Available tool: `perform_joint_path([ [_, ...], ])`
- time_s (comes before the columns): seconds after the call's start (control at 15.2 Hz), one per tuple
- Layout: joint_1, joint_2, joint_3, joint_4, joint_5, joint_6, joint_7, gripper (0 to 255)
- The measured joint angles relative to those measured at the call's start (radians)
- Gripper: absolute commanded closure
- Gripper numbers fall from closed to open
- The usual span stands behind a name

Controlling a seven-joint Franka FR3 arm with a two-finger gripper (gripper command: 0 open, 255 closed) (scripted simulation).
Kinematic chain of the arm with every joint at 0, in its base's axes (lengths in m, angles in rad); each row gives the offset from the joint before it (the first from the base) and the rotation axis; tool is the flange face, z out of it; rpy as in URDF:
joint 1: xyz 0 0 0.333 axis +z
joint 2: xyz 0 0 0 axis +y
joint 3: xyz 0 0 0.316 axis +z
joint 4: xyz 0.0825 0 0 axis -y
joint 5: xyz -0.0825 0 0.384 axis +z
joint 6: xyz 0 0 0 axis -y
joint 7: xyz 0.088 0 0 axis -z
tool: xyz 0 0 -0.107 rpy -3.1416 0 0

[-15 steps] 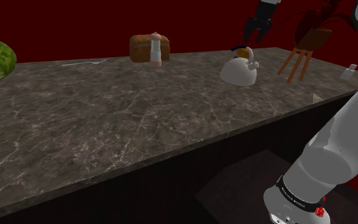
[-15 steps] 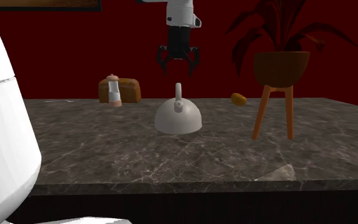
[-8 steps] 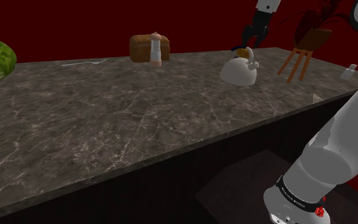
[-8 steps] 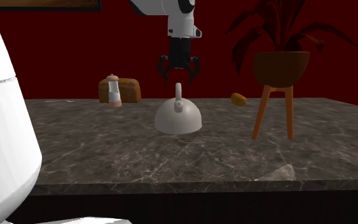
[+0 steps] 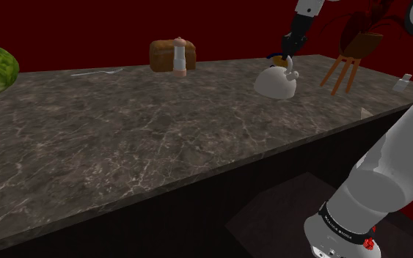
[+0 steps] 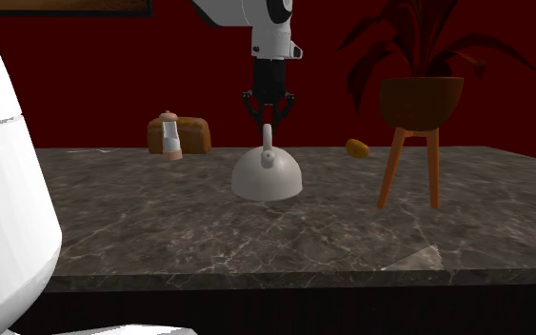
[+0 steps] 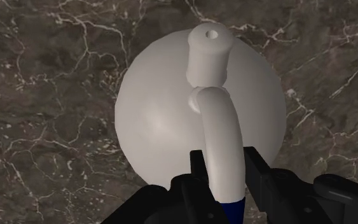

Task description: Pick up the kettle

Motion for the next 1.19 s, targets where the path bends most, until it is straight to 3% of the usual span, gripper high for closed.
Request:
perform_joint_path([
  [0.4,0.000,0.005,0.000,0.018,0.001,-0.015,0.002,255],
  [1.19,-0.008,0.063,-0.010,0.245,0.028,-0.191,-0.005,255],
])
